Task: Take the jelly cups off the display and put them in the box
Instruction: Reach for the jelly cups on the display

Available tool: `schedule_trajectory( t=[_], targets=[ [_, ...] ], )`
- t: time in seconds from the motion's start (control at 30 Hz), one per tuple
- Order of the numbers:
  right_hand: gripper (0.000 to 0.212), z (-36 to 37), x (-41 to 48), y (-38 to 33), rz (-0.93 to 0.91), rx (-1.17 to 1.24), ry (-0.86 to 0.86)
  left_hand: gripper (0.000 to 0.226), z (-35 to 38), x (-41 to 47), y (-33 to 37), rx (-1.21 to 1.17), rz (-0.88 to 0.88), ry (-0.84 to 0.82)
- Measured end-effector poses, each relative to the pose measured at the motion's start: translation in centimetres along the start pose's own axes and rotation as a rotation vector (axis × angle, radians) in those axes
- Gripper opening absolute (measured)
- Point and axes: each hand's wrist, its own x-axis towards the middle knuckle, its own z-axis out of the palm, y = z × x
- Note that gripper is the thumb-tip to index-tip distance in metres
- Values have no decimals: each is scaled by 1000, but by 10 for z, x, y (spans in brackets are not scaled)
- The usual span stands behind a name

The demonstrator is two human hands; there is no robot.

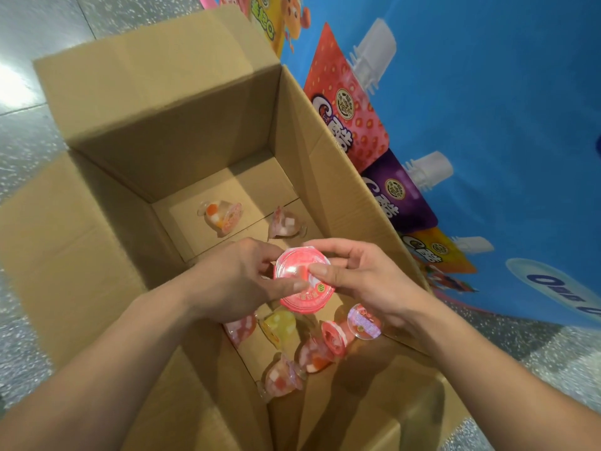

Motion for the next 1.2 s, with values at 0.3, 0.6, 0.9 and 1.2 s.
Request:
schedule_trajectory(
  t=[0.3,0.6,0.9,1.2],
  targets=[
    [38,-23,4,20,129,85,161,27,-8,-1,8,-269,-82,97],
    [33,-41,25,143,593,-1210,14,28,-9,-3,2,-198,-75,223],
    [32,-46,34,162,559,-1436,50,28,-8,-7,5,-206,-98,197],
    [31,-31,36,168,524,-1704,-59,31,-8,-18,4,-185,-100,234]
  ],
)
